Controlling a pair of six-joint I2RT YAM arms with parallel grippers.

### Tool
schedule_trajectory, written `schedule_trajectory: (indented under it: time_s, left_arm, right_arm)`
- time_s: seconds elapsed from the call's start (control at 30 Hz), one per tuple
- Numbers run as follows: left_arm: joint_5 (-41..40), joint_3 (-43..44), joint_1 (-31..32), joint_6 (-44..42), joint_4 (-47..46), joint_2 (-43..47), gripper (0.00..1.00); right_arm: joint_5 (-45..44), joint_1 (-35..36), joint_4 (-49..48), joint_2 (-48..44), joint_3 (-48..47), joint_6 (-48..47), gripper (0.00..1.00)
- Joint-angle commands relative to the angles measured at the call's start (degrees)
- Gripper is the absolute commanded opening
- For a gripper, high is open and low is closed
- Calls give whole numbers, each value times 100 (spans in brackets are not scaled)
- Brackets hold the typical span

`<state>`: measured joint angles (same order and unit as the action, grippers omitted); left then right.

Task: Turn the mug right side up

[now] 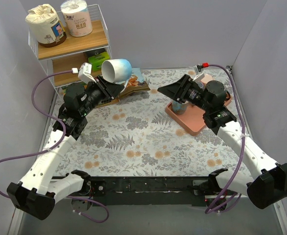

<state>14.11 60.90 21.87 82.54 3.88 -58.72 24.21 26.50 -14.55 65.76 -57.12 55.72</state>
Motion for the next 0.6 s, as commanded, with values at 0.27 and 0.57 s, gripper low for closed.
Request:
schedule_trajectory:
  time_s: [0.27, 0.57]
  left_arm:
    - [-1866, 555, -16, -959, 2827, -61, 0]
    - [-2939, 186, -16, -1320, 3260, -693, 0]
  right_arm:
    - [-118, -382, 1331, 148, -405, -475, 70]
    - [-13, -479, 1411, 271, -405, -431, 69]
